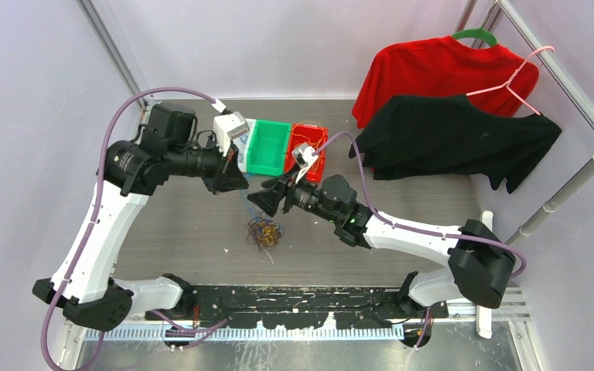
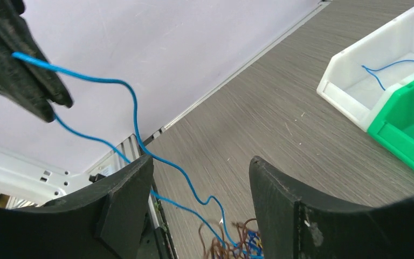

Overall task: Untangle the cables
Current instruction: Untie the cable.

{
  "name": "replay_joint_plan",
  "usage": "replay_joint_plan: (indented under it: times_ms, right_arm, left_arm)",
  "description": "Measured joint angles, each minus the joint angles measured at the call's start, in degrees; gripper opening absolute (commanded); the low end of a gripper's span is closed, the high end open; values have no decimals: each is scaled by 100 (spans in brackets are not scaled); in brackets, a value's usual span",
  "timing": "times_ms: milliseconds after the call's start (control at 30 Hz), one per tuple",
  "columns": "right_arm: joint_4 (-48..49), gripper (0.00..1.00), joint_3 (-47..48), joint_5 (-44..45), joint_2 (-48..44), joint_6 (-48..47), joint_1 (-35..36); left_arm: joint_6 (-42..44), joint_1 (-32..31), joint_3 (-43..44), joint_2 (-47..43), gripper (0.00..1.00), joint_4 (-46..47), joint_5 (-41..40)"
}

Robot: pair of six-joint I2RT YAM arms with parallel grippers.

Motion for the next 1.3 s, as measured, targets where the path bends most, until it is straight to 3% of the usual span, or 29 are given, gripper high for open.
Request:
replay_joint_plan:
  times_ms: [333, 633, 867, 1133, 1300]
  right_arm:
    - [63, 71, 264, 120, 400, 68, 33]
    - [68, 72, 651, 168, 1088, 39, 400]
    - [7, 72, 723, 625, 1401, -146, 501]
    - [-72, 72, 745, 1064, 1537, -632, 498]
    - [-9, 71, 476, 1204, 1641, -695, 498]
  left_arm:
    - [2, 0, 225, 79, 0, -70, 131]
    - [28, 0, 944, 459, 0, -107, 164]
    - [31, -2, 1823, 863, 0, -249, 166]
    - [20, -13, 3718, 1252, 0, -518, 103]
    - [164, -13, 4124, 1172, 0, -354, -205]
